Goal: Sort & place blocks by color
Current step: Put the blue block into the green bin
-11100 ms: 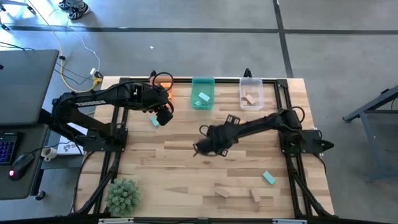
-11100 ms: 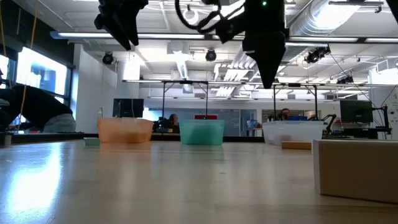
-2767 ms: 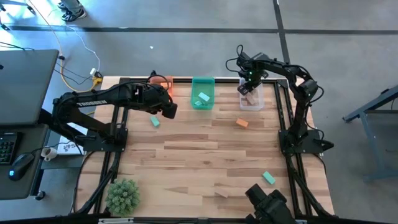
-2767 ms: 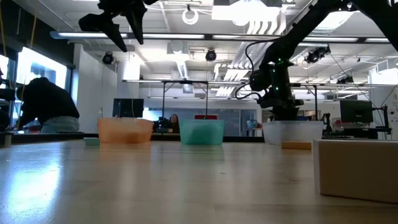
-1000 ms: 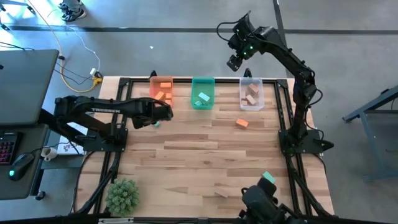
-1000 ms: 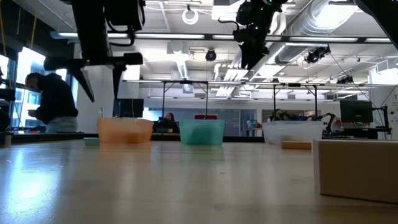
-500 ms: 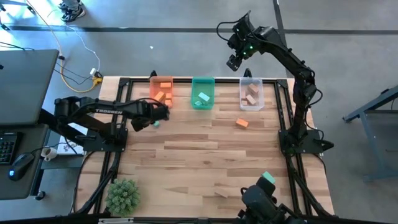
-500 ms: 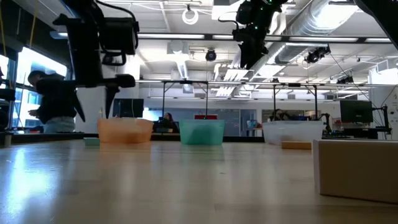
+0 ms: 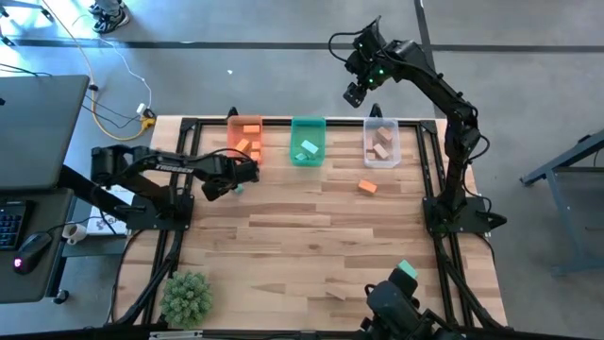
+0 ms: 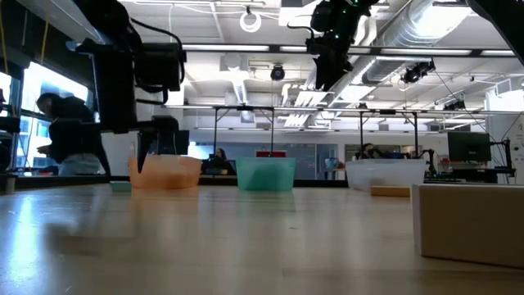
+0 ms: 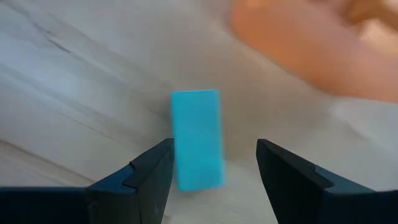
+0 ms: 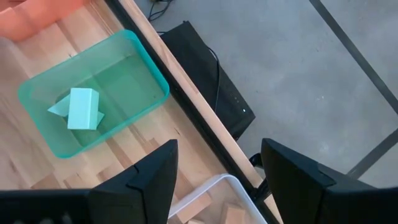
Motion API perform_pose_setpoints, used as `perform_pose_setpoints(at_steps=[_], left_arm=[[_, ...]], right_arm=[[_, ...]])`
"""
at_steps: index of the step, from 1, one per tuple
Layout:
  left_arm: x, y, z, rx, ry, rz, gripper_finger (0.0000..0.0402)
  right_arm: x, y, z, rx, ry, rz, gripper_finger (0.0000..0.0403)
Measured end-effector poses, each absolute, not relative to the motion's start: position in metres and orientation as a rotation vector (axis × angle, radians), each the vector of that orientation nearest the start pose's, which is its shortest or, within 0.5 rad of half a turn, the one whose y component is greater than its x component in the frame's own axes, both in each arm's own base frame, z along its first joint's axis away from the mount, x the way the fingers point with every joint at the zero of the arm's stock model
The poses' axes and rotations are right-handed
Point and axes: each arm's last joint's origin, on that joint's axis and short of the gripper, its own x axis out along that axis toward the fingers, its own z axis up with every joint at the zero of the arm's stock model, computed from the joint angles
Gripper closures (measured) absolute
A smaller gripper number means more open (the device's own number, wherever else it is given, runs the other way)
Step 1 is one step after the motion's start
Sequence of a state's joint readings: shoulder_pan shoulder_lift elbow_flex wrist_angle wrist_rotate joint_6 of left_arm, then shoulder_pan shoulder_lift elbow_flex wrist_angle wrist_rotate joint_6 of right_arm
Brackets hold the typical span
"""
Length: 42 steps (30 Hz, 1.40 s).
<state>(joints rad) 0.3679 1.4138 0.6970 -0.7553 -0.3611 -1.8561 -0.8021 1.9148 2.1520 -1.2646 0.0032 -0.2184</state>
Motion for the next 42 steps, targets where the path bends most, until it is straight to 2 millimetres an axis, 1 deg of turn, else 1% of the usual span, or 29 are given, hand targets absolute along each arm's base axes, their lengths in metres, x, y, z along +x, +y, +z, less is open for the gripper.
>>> perform_pose_setpoints(at_steps=[4, 10, 17, 19, 21, 26, 30, 33, 38, 42], left_arm=[[0.197, 0.086, 0.142, -1.398, 0.559, 1.781, 0.0188], [0.202, 0.087, 0.13, -1.399, 0.604, 1.789, 0.0188], [0.204, 0.087, 0.122, -1.344, 0.671, 1.795, 0.0194], [0.204, 0.086, 0.122, -1.309, 0.711, 1.765, 0.0207], [0.204, 0.086, 0.122, -1.275, 0.748, 1.735, 0.0229], [0.205, 0.087, 0.122, -1.177, 0.84, 1.651, 0.0302], [0.206, 0.085, 0.123, -1.09, 0.933, 1.563, 0.0304], [0.206, 0.084, 0.128, -1.053, 0.981, 1.465, 0.0304], [0.207, 0.078, 0.146, -1.07, 1.048, 1.188, 0.0304], [0.208, 0.078, 0.161, -1.038, 1.008, 1.01, 0.0304]], right_arm=[[0.266, -0.276, 0.385, 0.218, 1.037, -0.618, 0.0187], [0.266, -0.276, 0.385, 0.218, 1.037, -0.618, 0.0187], [0.266, -0.276, 0.385, 0.218, 1.037, -0.618, 0.0187], [0.266, -0.276, 0.385, 0.218, 1.037, -0.618, 0.0187], [0.266, -0.276, 0.385, 0.218, 1.037, -0.618, 0.0187], [0.266, -0.275, 0.384, 0.254, 1.04, -0.633, 0.0187], [0.264, -0.274, 0.383, 0.31, 1.042, -0.655, 0.0187], [0.265, -0.27, 0.382, 0.354, 1.044, -0.619, 0.0187], [0.274, -0.26, 0.382, 0.384, 1.022, -0.509, 0.0187], [0.287, -0.246, 0.382, 0.368, 1.015, -0.407, 0.0187]])
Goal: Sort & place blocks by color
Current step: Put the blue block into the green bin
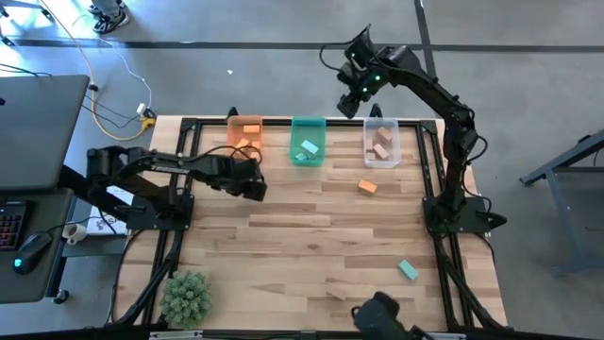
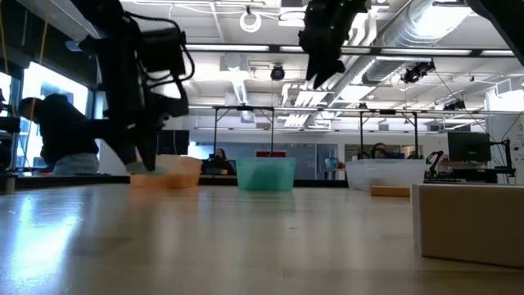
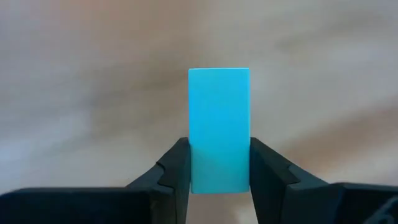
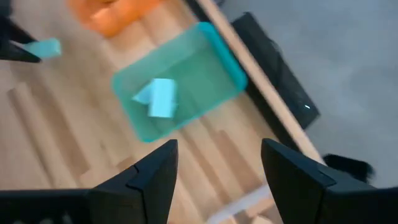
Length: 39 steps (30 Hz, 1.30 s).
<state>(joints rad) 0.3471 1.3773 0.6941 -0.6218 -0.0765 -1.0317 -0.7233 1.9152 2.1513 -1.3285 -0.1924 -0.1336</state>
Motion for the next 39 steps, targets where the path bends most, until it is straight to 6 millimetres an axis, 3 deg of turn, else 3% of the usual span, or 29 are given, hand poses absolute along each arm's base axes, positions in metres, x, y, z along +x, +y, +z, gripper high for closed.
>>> perform_pose_setpoints(at_steps=[15, 29, 39], left_arm=[[0.234, 0.083, 0.197, -0.969, 0.763, 0.28, 0.0304], [0.238, 0.107, 0.221, -1.053, 0.546, -0.125, 0.0304], [0.239, 0.118, 0.25, -1.109, 0.399, -0.402, 0.0304]], right_arm=[[0.344, -0.161, 0.384, 0.07, 0.994, 0.035, 0.0187], [0.38, -0.084, 0.39, -0.088, 0.886, 0.225, 0.0187], [0.398, -0.047, 0.4, -0.173, 0.728, 0.298, 0.0187]])
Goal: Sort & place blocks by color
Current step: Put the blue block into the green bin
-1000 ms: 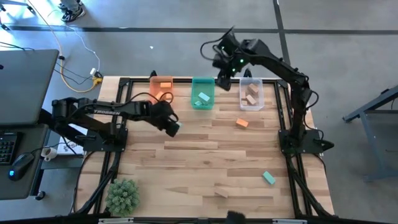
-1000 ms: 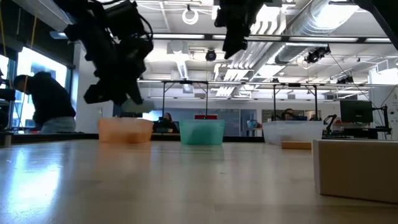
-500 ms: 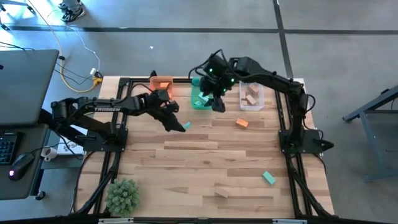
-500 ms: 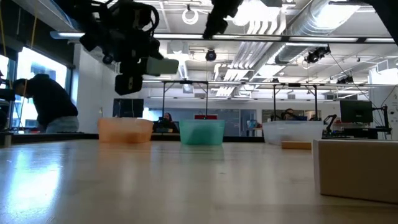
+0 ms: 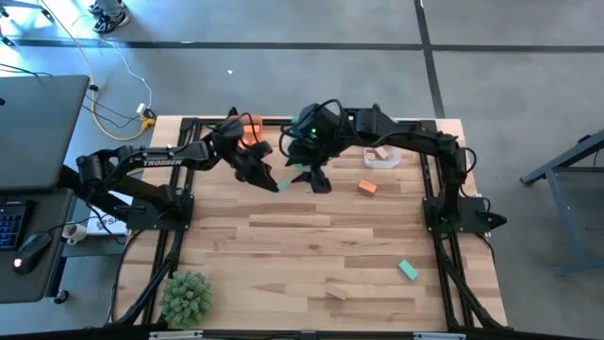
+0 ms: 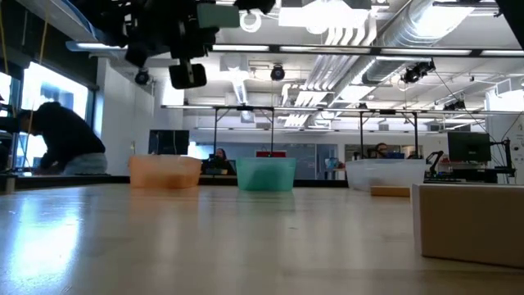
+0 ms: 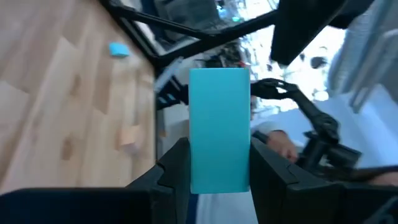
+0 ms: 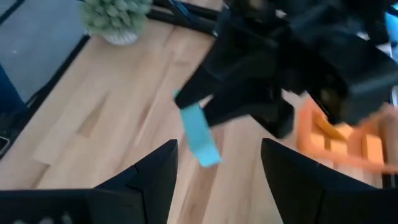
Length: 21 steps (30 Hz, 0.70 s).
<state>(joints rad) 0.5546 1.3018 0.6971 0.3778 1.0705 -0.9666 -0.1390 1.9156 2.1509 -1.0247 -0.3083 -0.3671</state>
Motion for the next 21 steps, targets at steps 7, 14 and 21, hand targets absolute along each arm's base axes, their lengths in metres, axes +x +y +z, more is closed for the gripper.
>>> perform_pose_setpoints(at_steps=[7, 14, 21], left_arm=[[0.237, 0.121, 0.258, -1.138, 0.38, -0.467, 0.0304], [0.238, 0.118, 0.264, -1.135, 0.376, -0.519, 0.0304], [0.239, 0.117, 0.273, -1.1, 0.312, -0.538, 0.0304]], right_arm=[[0.404, -0.034, 0.405, -0.178, 0.64, 0.375, 0.0187], [0.407, -0.033, 0.409, -0.194, 0.587, 0.372, 0.0187], [0.407, -0.032, 0.41, -0.167, 0.576, 0.413, 0.0205]])
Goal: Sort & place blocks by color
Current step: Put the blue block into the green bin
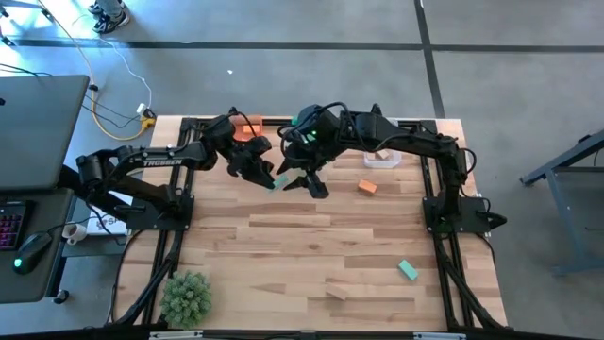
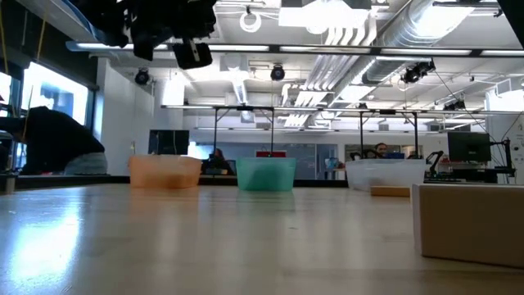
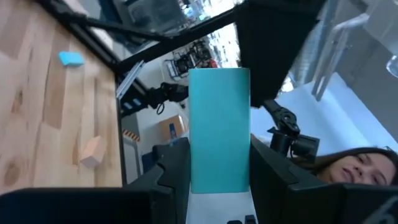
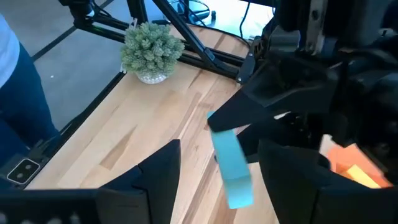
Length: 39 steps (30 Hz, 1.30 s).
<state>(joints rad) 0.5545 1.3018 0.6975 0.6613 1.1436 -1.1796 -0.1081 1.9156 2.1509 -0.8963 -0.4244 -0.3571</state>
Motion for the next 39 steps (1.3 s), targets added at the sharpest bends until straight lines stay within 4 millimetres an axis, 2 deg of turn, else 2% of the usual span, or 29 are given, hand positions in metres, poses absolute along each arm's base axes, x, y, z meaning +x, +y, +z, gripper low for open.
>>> perform_pose_setpoints(at_steps=[5, 12, 24, 27, 35, 39], left_arm=[[0.239, 0.117, 0.28, -1.085, 0.265, -0.56, 0.0304], [0.239, 0.116, 0.281, -1.081, 0.263, -0.563, 0.0304], [0.24, 0.115, 0.281, -1.048, 0.245, -0.556, 0.0304], [0.24, 0.116, 0.283, -1.046, 0.243, -0.558, 0.0304], [0.243, 0.117, 0.303, -0.989, 0.216, -0.6, 0.0304], [0.244, 0.117, 0.304, -0.986, 0.216, -0.601, 0.0304]], right_arm=[[0.407, -0.032, 0.41, -0.169, 0.568, 0.413, 0.0225], [0.408, -0.032, 0.412, -0.16, 0.554, 0.405, 0.0244], [0.408, -0.031, 0.412, -0.164, 0.552, 0.404, 0.031], [0.409, -0.031, 0.411, -0.163, 0.556, 0.404, 0.0316], [0.408, -0.031, 0.41, -0.182, 0.569, 0.404, 0.0318], [0.409, -0.031, 0.409, -0.225, 0.563, 0.415, 0.0323]])
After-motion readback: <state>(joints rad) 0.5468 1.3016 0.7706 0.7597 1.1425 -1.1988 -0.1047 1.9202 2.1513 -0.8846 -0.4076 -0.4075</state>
